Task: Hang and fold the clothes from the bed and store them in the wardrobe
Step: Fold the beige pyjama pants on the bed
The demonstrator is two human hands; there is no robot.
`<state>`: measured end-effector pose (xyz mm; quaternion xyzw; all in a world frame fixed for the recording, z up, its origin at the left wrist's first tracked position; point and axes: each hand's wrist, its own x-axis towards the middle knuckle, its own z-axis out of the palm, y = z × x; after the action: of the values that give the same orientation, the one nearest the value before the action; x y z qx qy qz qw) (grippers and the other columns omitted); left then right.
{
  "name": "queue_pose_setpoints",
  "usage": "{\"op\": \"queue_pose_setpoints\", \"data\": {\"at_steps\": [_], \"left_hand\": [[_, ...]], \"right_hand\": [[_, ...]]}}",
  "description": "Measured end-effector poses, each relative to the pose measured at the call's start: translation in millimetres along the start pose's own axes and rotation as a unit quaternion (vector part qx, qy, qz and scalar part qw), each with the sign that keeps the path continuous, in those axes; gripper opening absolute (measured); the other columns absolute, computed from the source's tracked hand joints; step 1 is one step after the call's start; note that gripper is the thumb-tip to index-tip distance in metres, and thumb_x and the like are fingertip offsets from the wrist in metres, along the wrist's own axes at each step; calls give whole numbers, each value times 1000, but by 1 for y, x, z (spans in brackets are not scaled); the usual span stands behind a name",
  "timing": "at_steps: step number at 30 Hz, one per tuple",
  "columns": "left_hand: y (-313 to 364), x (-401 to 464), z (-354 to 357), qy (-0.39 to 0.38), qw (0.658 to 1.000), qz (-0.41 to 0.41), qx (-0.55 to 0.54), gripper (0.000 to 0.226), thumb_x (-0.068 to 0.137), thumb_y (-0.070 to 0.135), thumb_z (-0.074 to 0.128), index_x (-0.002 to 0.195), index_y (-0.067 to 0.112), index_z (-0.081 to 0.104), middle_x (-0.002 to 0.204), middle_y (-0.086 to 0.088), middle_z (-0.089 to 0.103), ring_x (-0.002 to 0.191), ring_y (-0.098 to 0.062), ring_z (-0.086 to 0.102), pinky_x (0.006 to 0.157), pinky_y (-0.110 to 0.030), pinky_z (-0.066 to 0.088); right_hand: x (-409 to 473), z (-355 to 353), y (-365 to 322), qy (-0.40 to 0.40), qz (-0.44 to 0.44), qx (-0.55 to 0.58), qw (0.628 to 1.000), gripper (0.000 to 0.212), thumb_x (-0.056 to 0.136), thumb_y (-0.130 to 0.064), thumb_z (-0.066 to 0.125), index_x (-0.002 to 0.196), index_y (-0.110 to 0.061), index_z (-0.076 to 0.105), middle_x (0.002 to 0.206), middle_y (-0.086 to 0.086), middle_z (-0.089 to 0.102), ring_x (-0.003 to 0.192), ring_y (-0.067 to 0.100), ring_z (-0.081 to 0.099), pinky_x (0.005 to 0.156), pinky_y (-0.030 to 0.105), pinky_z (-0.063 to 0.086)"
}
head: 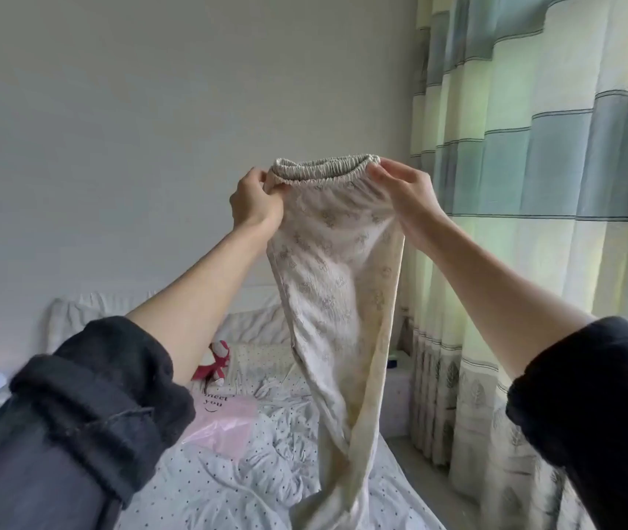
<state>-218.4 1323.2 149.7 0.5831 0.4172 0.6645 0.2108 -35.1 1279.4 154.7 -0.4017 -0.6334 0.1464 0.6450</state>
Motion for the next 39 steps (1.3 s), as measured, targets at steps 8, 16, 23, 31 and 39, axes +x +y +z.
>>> {"op": "queue_pose_setpoints", "data": {"at_steps": [8,16,23,31,39], "left_hand": [[5,-44,-6,-91,994,-29,-58,18,87,21,65,76,21,50,87,-5,58,94,-32,63,86,-52,52],[-36,-158,-56,-244,956,-136,-91,12,84,15,69,85,23,60,79,7,63,63,-5,64,54,-20,48],[-70,-285,-138,-383,895,-218,-59,16,88,3,59,99,14,61,83,-6,53,58,-11,49,69,-30,40],[-101,-437,-239,-565,768,-298,46,40,83,-18,49,116,3,58,110,-14,65,98,-22,61,87,-33,49],[-164,-578,-294,-700,630,-292,167,27,81,-14,55,75,13,55,71,1,54,68,-7,48,65,-17,38]], "right_hand": [[-53,-36,-11,-19,19,-26,999,24,89,-30,62,106,-15,70,98,2,70,94,17,63,95,36,44],[-190,-46,-16,-23,129,-45,990,9,86,-26,66,92,-32,69,74,-27,67,70,-18,61,55,0,42],[-353,-39,-31,-72,249,-21,966,16,87,-21,64,102,-19,71,97,-2,73,87,4,66,76,20,54],[-540,-29,-52,-163,397,1,903,25,90,-12,58,97,11,63,87,11,57,84,20,52,79,32,43],[-698,1,-42,-328,504,-66,796,23,93,-10,56,108,4,64,107,23,66,101,31,64,97,39,48]]}}
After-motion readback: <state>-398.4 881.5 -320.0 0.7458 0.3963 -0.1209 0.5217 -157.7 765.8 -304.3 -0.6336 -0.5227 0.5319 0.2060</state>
